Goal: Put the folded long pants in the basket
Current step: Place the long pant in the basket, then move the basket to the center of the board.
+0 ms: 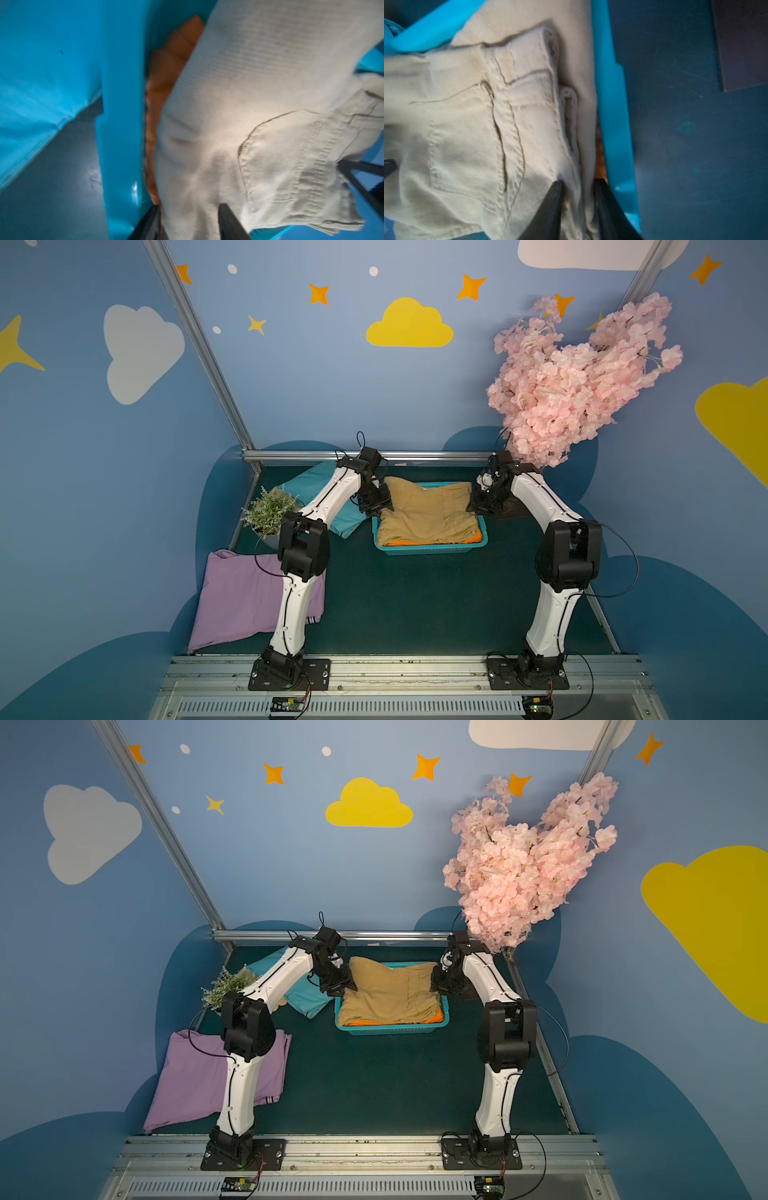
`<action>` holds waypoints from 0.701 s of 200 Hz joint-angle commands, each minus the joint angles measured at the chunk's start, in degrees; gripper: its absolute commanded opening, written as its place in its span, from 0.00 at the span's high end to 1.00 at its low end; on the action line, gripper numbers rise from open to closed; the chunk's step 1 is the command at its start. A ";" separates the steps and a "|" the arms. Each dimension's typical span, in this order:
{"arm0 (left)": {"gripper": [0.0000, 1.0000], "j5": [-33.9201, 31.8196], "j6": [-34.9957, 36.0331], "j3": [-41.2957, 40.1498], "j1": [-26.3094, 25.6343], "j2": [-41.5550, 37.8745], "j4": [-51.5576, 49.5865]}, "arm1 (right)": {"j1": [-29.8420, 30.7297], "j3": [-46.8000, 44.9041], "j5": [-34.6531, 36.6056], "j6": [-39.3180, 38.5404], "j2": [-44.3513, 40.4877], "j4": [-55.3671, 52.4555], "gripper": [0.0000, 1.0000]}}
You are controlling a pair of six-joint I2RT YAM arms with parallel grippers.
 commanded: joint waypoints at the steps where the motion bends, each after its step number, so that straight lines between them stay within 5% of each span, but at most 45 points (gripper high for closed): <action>1: 0.34 -1.30 1.12 1.88 -0.01 -5.22 -2.69 | 1.14 -2.03 0.06 0.34 -5.61 0.58 0.60; 69: 0.28 -3.04 2.23 -0.32 0.56 -13.64 -4.43 | 2.79 -9.15 0.45 1.37 -13.86 2.49 0.37; 140: 0.29 -7.54 -1.54 -26.56 2.09 -35.26 11.43 | 7.93 -17.42 1.61 5.44 -24.71 9.33 0.37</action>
